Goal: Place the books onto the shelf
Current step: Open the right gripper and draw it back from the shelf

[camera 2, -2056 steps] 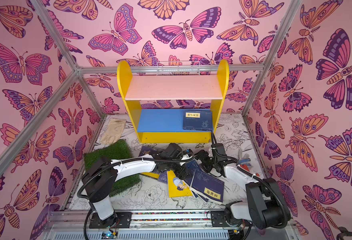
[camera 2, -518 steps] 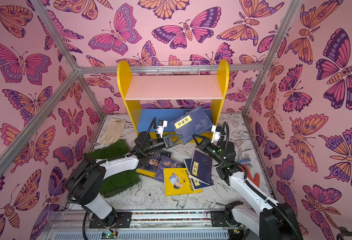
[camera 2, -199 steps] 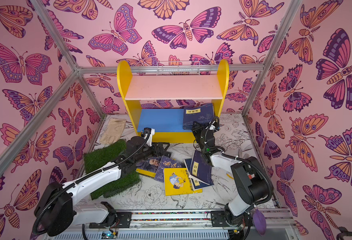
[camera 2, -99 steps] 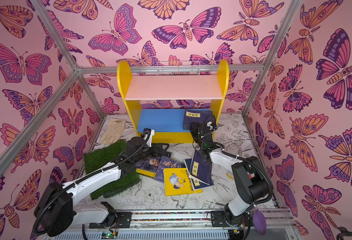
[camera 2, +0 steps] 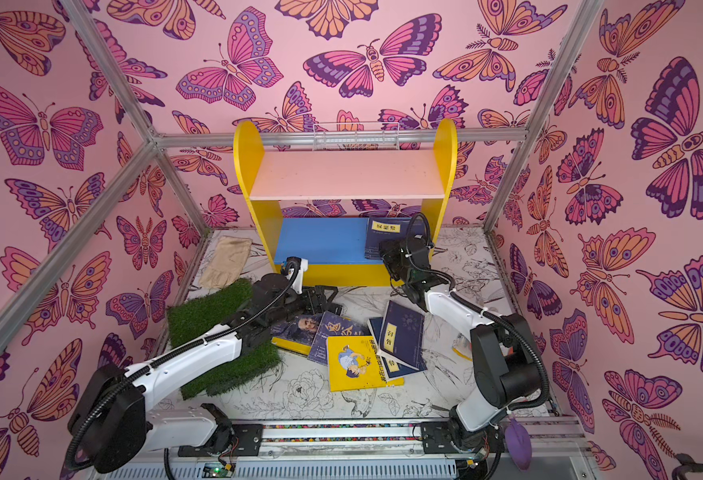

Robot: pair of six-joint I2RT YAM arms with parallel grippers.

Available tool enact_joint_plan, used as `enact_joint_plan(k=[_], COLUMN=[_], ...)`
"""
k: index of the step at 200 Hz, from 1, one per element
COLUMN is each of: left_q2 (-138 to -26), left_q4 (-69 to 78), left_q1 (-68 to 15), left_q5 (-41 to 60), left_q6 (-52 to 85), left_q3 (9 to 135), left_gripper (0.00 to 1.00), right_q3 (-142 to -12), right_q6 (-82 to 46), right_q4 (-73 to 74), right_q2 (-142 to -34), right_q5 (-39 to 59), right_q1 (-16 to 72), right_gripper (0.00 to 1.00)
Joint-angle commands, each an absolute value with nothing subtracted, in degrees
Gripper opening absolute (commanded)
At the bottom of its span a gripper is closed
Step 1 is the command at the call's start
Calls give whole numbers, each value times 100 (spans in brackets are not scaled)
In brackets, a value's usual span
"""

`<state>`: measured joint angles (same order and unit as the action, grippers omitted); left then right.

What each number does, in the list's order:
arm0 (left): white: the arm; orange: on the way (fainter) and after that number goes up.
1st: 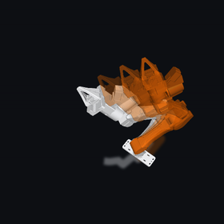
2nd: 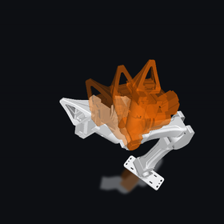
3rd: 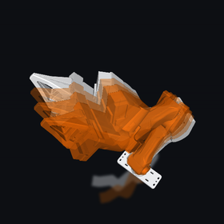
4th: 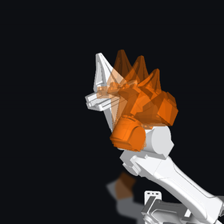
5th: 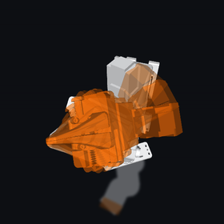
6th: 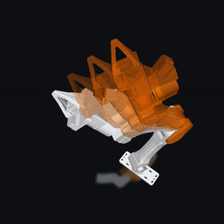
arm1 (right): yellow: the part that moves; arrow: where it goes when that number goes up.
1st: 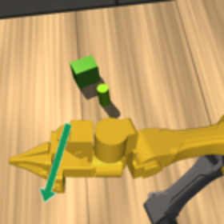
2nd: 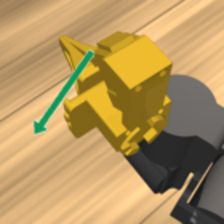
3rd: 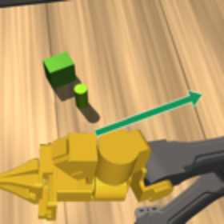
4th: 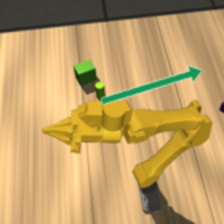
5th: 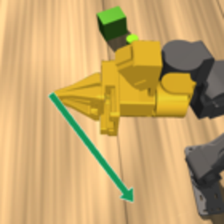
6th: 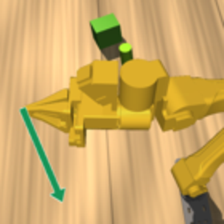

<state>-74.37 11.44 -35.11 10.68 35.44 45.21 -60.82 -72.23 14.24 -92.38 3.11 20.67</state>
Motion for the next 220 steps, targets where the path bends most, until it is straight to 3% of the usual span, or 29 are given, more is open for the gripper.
enact_joint_plan(k=[1, 97, 141, 220], left_q2=[-7471, -7532, -7646, -9576], left_q4=[1076, 1088, 1081, 970], left_q1=[-3472, -3506, -3514, -3450], left_q5=[1072, 1134, 1099, 1192], left_q6=[3634, 3646, 3519, 2755], left_q3=[4544, 4599, 4739, 7077], left_gripper=[82, 82, 82, 81], right_q3=[-6702, -6519, -6321, -5076], right_q6=[-6803, -6480, -6427, -5613], right_q4=[549, -11, 81, 333], right_q2=[-9400, -8857, -8707, -7314], right_q5=[787, 397, 685, 1472], right_q1=[2003, 1734, 1486, 1477], right_gripper=[59, 59, 58, 56])
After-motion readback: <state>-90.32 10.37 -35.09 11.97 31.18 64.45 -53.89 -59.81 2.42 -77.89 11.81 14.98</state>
